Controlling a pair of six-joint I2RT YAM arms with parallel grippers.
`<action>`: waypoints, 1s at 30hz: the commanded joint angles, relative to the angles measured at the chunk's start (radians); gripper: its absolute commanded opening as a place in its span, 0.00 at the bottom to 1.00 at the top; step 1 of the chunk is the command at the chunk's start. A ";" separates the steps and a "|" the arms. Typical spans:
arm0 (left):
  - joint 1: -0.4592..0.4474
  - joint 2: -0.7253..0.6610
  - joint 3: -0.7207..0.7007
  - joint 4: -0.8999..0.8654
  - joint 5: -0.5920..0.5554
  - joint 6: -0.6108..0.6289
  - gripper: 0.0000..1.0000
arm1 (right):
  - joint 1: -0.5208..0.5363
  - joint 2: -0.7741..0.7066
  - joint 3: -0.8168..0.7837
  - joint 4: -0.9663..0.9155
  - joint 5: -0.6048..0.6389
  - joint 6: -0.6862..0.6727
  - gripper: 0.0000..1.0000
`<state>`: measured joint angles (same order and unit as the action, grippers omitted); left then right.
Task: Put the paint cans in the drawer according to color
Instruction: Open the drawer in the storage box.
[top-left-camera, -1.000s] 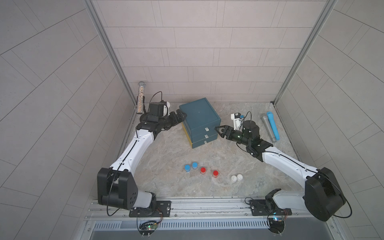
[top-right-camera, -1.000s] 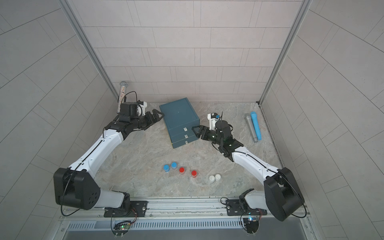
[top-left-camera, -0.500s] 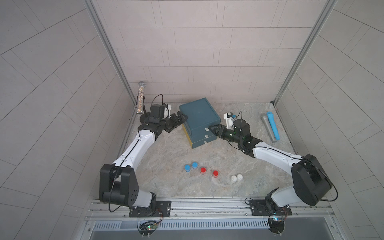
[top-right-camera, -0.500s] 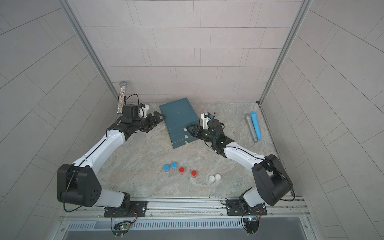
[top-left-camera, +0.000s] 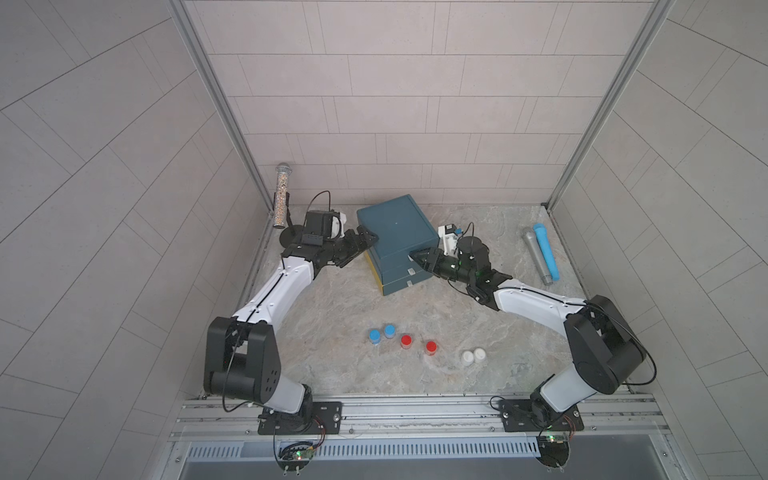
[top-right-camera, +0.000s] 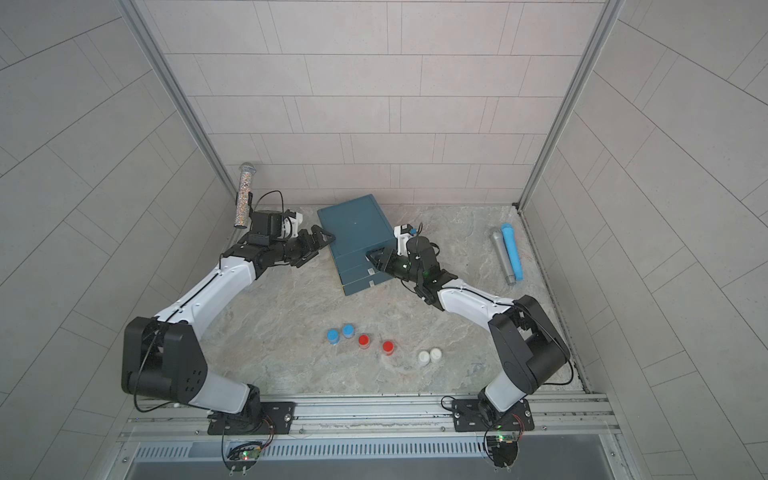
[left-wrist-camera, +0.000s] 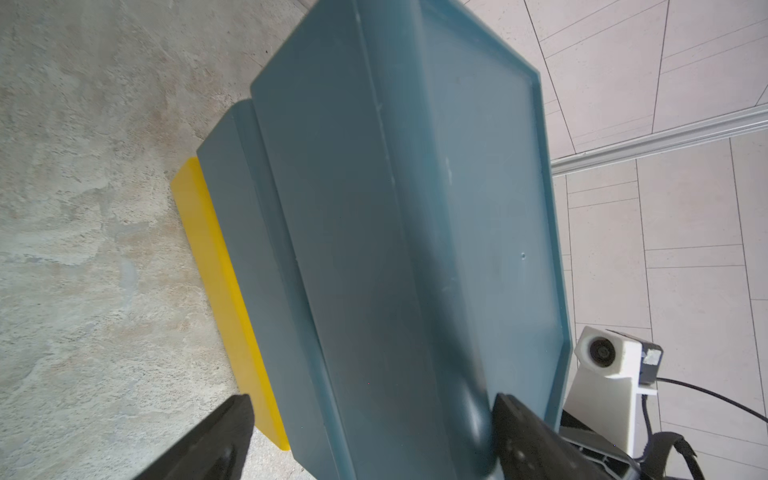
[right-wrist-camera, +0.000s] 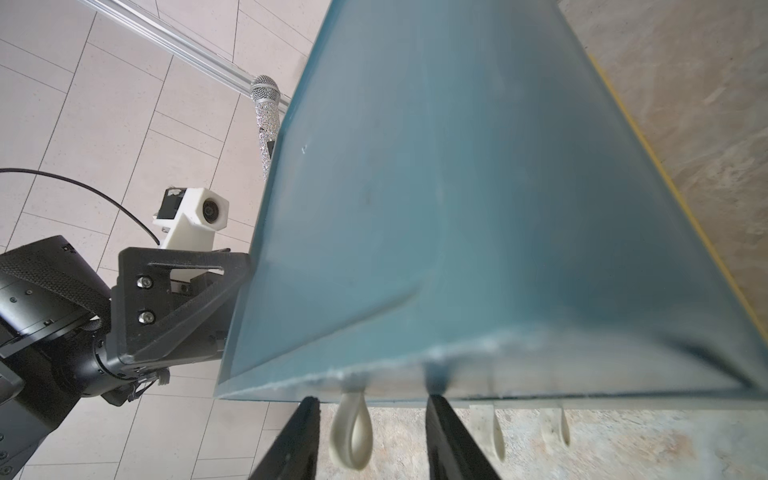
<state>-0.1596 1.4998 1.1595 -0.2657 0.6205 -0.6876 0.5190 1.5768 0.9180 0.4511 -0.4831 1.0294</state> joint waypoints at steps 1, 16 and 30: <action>-0.006 0.017 0.027 -0.035 0.016 0.027 0.96 | 0.006 0.012 0.019 0.050 -0.006 0.020 0.45; -0.011 0.028 0.022 -0.048 0.002 0.022 0.95 | 0.019 0.031 0.048 0.100 -0.041 0.103 0.16; -0.012 0.035 0.029 -0.070 -0.016 0.030 0.95 | 0.021 -0.056 0.047 -0.072 -0.041 0.046 0.00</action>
<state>-0.1642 1.5169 1.1740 -0.2790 0.6201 -0.6800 0.5285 1.5890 0.9474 0.4362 -0.5159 1.1225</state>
